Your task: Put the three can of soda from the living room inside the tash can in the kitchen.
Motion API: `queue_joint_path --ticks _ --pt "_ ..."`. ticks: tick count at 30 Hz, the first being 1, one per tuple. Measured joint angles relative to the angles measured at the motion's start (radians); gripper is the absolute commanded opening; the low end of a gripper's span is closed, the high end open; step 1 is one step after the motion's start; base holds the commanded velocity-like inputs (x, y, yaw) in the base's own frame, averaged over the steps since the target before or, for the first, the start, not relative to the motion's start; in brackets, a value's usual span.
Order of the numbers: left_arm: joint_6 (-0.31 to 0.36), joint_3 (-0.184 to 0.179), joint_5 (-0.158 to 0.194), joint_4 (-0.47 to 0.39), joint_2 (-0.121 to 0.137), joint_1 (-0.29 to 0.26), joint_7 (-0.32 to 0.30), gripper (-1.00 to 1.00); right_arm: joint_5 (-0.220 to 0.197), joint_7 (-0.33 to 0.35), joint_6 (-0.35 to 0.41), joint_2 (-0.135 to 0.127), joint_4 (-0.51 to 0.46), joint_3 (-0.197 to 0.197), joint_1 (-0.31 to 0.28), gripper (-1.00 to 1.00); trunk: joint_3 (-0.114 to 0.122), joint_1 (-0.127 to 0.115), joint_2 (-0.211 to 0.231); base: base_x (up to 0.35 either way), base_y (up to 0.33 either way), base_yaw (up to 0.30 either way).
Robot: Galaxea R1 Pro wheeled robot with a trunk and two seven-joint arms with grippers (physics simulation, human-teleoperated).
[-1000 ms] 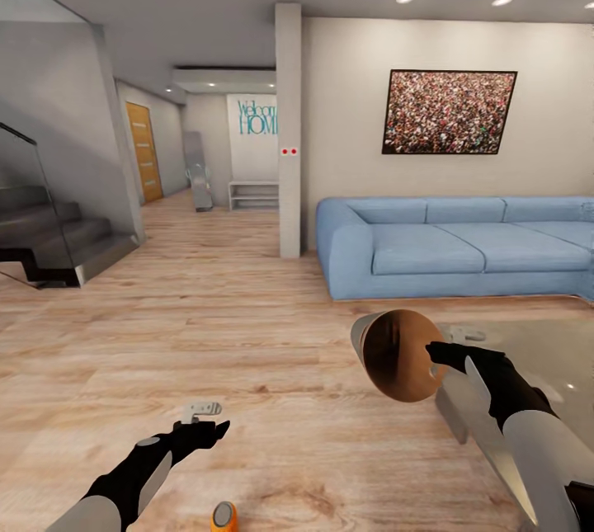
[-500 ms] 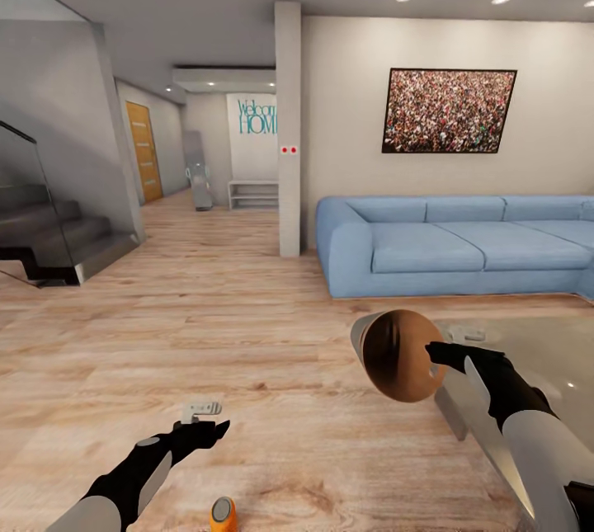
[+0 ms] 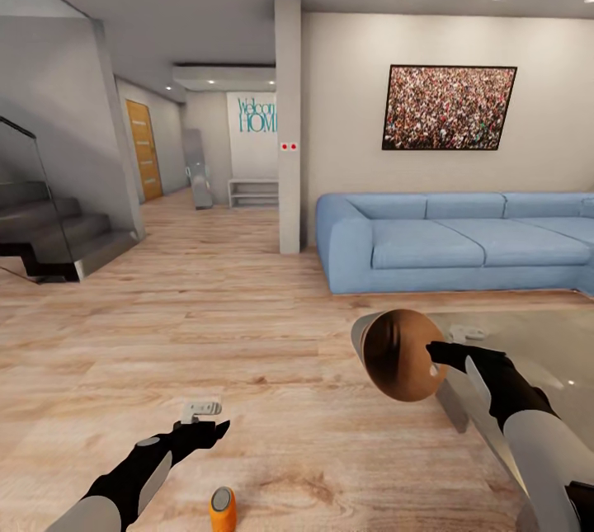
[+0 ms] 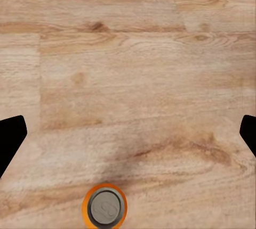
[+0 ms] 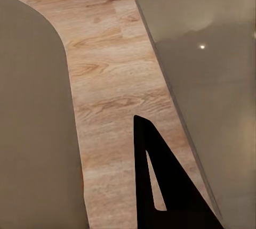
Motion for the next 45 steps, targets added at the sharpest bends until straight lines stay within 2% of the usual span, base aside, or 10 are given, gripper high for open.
queue_joint_path --ticks 14,30,45 --pt "0.000 -0.001 0.000 0.000 0.000 0.000 0.000 1.00 0.000 0.001 0.001 -0.007 -0.018 -0.003 -0.025 -1.00 -0.044 0.054 -0.098 0.000 0.000 0.000" --pt "0.000 0.000 0.001 0.000 0.001 -0.001 0.000 1.00 0.003 -0.010 0.045 -0.009 -0.017 -0.002 -0.089 -1.00 -0.106 0.061 -0.102 0.000 0.000 0.000" --pt "-0.001 -0.001 0.000 0.000 0.000 0.000 0.000 1.00 0.001 -0.009 0.048 0.000 -0.017 -0.001 -0.098 -1.00 -0.164 0.068 -0.105 0.000 0.000 0.000"
